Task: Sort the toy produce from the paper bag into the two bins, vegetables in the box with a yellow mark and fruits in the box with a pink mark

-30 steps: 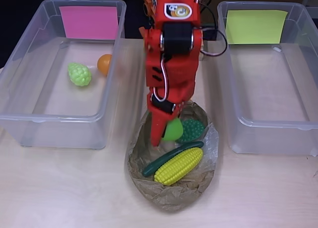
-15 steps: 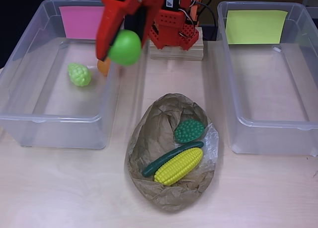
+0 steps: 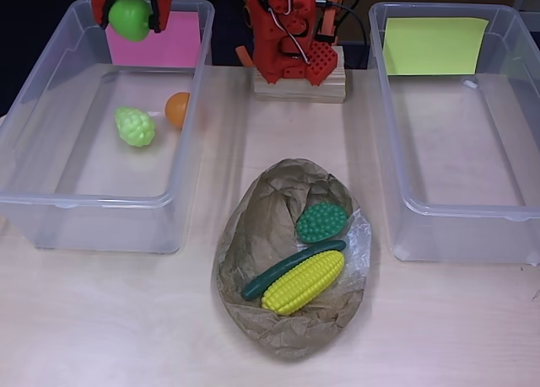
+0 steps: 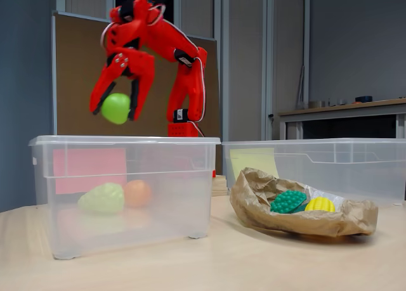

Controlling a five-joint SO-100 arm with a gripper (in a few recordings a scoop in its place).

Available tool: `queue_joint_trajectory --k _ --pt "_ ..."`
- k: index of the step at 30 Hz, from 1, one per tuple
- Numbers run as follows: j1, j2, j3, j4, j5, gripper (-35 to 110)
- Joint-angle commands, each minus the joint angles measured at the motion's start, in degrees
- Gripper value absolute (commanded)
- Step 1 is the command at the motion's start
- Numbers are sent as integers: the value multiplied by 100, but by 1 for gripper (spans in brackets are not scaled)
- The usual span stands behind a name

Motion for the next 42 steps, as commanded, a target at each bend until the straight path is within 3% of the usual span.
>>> queue_joint_trajectory --k 1,11,18,25,31,38,42 --pt "606 -167 229 -149 -299 34" --pt "1072 -835 677 -993 -923 53" --pt "545 246 747 -905 -817 47" --pt "-1881 1433 -79 -580 -378 43" --pt "-4192 1512 -26 -1099 519 41" --pt "-6205 325 -167 -2092 853 40" --pt "-6970 -756 -492 -2443 316 41"
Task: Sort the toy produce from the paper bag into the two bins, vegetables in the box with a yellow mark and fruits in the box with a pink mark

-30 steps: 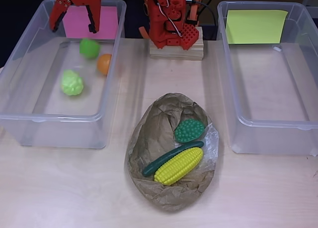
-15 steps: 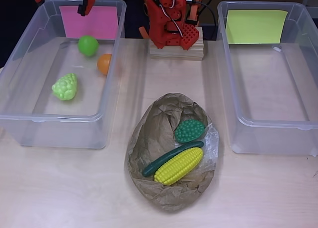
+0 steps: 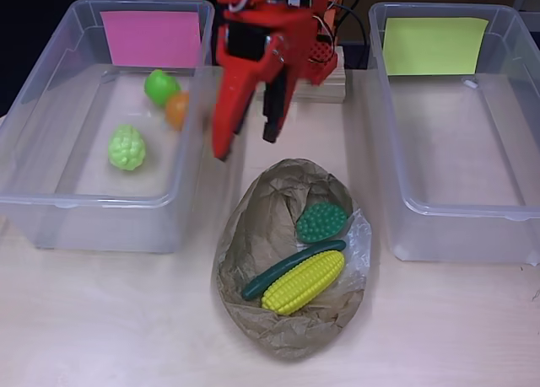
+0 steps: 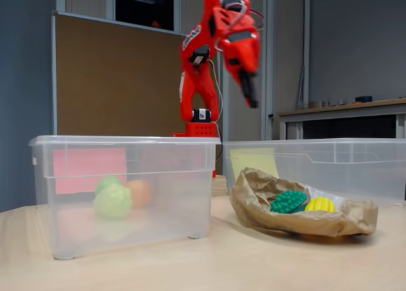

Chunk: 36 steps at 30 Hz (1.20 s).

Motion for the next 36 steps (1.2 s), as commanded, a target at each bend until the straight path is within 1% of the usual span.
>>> queue_joint_trajectory --k 1,4,8,15,21,32,36 --pt "-580 -668 -246 -352 -483 42" --pt "-756 -1310 -387 -633 -835 41" --pt "-738 -1951 -448 -1020 -1406 38" --pt "-729 -2997 -1055 -1063 -2109 37" --pt "-826 -3568 -1222 -1204 -2276 36" --pt "-1274 -5186 -2900 -765 -2417 33" --pt "-1283 -5634 -3349 -773 -2426 29"
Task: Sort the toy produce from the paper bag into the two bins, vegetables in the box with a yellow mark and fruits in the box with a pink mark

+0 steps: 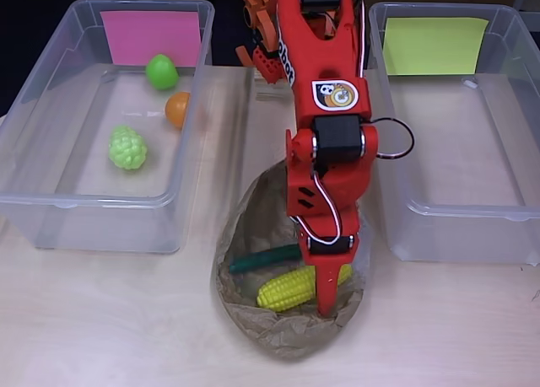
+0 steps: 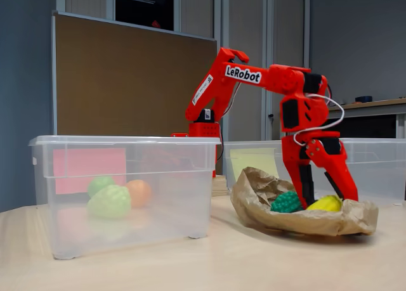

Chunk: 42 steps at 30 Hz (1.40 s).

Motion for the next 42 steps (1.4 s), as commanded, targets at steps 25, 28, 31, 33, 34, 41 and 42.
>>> queue_joint_trajectory --k 25,28,31,33,34,41,42 --pt "-35 1160 -1608 1784 694 17" --pt "-149 1925 -1345 2145 1345 17" --pt "-448 2760 -1134 2479 2127 17" --pt "-729 3287 -993 2689 2812 17" --pt "-896 3542 -853 2742 3173 18" --pt "-2566 4658 -35 2962 6029 20" --pt "-2830 4729 26 2962 6390 20"
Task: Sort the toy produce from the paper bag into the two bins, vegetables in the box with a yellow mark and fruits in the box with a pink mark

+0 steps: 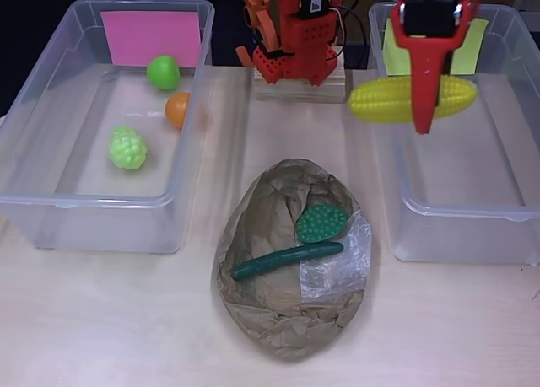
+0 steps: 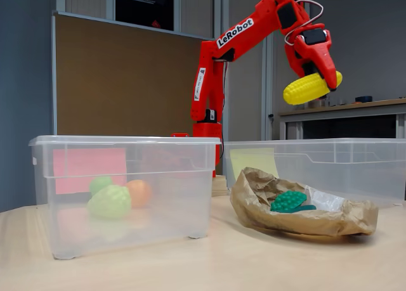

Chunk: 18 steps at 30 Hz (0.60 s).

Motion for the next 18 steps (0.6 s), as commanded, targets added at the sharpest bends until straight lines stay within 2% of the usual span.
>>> queue_joint_trajectory --k 1,7,12,18 --pt "-932 536 229 132 1635 21" --pt "-2452 1134 1301 114 4720 20" --pt "-3691 1547 2426 -281 7154 20" --pt "-4702 1775 3894 -1573 8982 20"
